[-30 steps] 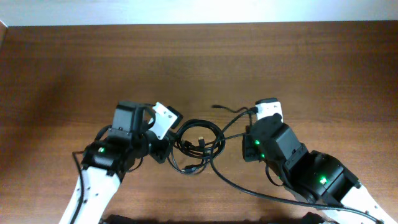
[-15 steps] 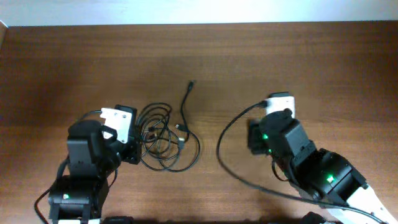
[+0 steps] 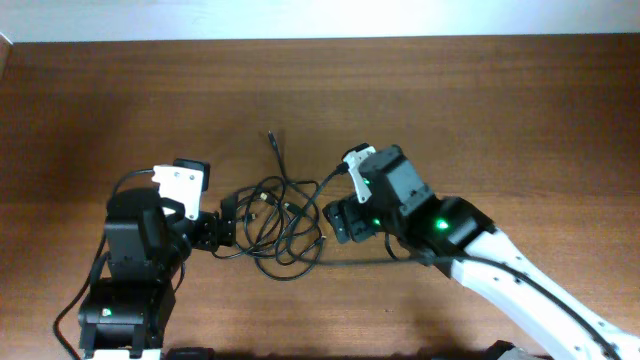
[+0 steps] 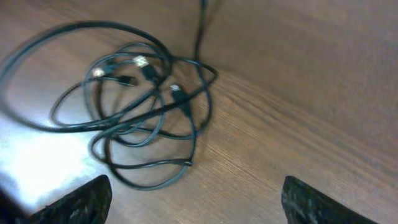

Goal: Untangle cables

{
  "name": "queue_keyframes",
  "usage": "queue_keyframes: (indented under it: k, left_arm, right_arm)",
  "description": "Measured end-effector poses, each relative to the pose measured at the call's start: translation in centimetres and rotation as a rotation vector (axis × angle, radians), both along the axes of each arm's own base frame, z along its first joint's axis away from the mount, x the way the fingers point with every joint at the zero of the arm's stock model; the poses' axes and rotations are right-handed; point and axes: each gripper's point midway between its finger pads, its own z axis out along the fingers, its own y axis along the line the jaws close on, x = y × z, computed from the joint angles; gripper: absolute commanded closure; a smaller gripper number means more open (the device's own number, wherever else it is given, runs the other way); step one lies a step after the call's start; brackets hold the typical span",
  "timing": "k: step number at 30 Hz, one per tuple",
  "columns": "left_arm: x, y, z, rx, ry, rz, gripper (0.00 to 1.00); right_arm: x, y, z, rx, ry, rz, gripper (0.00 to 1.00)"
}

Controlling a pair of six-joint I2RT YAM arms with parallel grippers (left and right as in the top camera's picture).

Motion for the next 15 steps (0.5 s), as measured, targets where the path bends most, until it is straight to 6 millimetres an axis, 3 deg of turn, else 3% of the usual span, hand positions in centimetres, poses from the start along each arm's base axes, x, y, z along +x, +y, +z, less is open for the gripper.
queue_keyframes:
  k: [2, 5, 11, 13, 15]
  left_arm:
    - [-0.3, 0.6, -0.1, 0.01, 0.007, 0.037, 0.08]
    - [-0.6, 0.8, -0.4, 0.01, 0.024, 0.047, 0.07]
    - [-0.6, 0.7, -0.3, 0.003, 0.022, 0.051, 0.07]
    - [-0.6, 0.7, -0.4, 0.003, 0.023, 0.051, 0.07]
    - [-0.6, 0.7, -0.3, 0.003, 0.023, 0.051, 0.07]
  right_arm:
    - [3.0, 1.4, -2.4, 0.051, 0.038, -0.144, 0.21]
    - [5.7, 3.4, -5.6, 0.151, 0.107, -0.308, 0.22]
    - [6.0, 4.1, -9.8, 0.16, 0.221, -0.389, 0.34]
    - [6.0, 5.2, -10.1, 0.182, 0.222, -0.367, 0.38]
    - [4.6, 7.1, -10.6, 0.181, 0.234, -0.314, 0.57]
